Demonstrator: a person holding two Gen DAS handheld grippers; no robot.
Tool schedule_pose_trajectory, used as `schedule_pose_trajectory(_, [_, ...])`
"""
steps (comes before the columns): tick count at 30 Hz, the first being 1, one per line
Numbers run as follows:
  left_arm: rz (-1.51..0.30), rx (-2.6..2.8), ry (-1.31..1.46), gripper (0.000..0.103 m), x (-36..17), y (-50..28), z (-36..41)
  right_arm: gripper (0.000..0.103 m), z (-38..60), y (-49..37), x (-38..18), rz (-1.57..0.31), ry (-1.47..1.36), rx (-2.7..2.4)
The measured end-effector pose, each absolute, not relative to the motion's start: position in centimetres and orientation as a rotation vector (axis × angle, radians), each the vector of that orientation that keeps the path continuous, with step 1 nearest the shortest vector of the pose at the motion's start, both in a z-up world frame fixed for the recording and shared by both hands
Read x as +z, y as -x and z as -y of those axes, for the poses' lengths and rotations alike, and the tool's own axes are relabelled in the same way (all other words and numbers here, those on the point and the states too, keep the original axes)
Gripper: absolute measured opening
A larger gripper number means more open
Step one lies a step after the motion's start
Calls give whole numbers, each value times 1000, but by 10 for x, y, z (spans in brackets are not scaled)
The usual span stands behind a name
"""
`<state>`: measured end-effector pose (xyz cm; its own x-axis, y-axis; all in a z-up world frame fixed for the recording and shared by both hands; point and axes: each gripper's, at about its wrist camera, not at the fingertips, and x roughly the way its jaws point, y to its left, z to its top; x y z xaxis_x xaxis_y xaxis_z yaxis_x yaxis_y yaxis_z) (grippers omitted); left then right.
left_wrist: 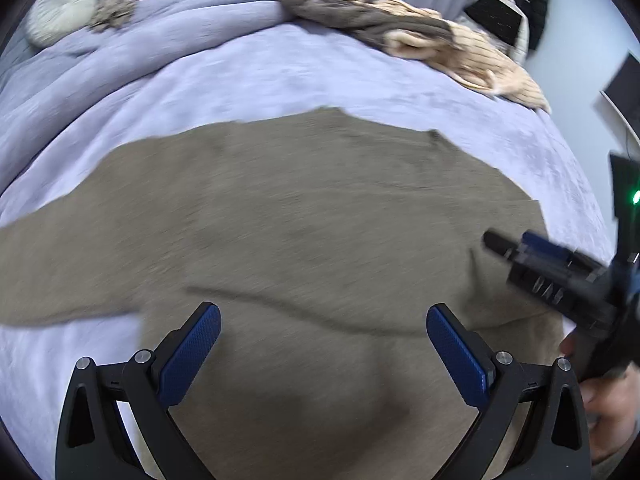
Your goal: Fold small clothes
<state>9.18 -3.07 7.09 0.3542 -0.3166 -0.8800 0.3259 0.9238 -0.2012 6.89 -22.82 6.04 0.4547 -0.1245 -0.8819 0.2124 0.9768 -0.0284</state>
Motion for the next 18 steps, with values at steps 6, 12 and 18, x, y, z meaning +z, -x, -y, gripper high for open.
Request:
schedule_pose_trajectory(6, [-1259,-374,-90,103,17,-131,69,68,278,-54,38,-1089,-117,-290])
schedule_pose_trajectory(12, [-1166,-373,-172,103,47,-90,51,68,271,-13,71,-1037,-164,-201])
schedule_pose_trajectory(18, [-1195,-399,-259,103,36,-19,19,69,207,60,40,-1117,2,58])
